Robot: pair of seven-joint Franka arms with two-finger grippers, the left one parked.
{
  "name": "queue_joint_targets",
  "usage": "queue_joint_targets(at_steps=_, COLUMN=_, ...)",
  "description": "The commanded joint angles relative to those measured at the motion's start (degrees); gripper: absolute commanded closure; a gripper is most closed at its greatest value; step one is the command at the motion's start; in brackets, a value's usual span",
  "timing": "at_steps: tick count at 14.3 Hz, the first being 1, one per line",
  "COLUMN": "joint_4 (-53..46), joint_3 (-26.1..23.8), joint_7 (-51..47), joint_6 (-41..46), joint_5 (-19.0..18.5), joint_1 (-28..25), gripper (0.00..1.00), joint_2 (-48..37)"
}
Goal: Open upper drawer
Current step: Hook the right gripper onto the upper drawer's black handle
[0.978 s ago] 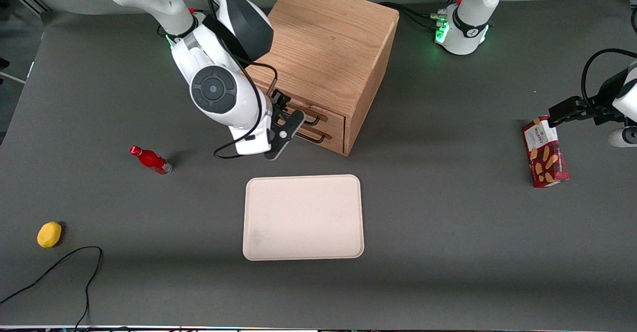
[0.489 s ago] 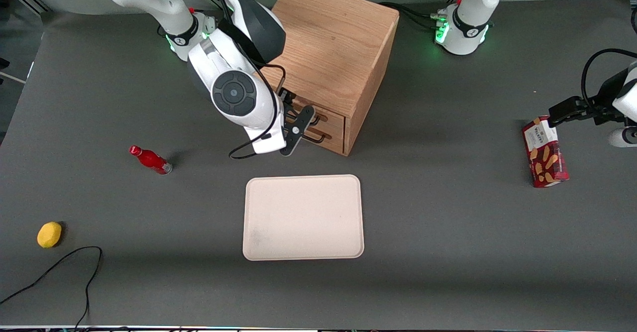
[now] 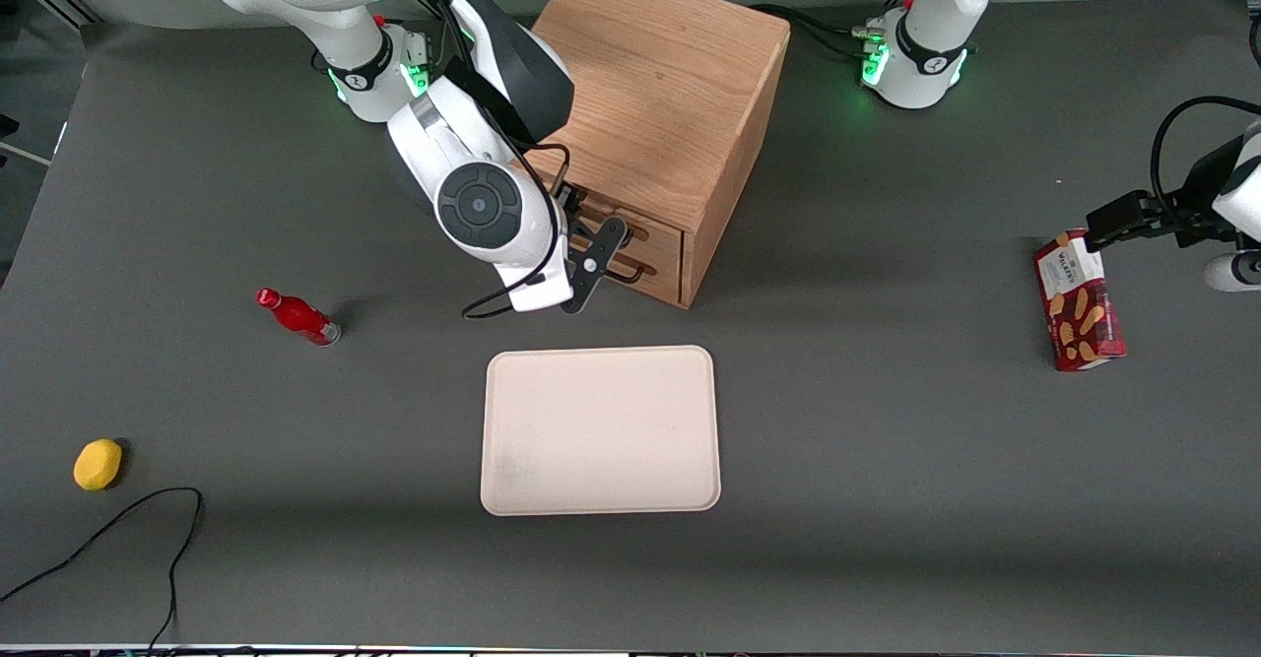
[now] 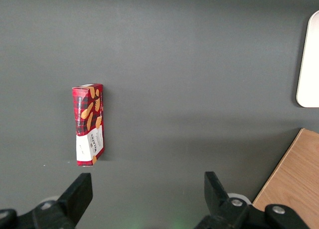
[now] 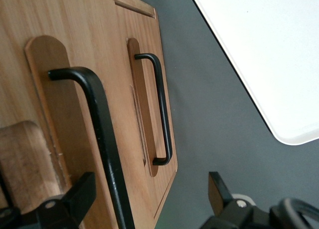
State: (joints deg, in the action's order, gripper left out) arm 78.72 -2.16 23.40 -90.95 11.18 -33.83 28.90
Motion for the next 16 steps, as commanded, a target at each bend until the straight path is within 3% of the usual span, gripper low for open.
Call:
queue_joint_targets(at_steps=1, joint_4=-0.2, joint_3=0.7, joint_7=2.3, joint_6=0.8, joint_5=1.3, joint_1=-0.1, gripper=0.00, joint_2=0.1)
queue_joint_targets(at_steps=16, joint_4=-0.8, joint_3=1.3, joint_7=3.1, joint_6=0.1, joint_5=0.9, joint_1=1.4, gripper=0.00, joint_2=2.4)
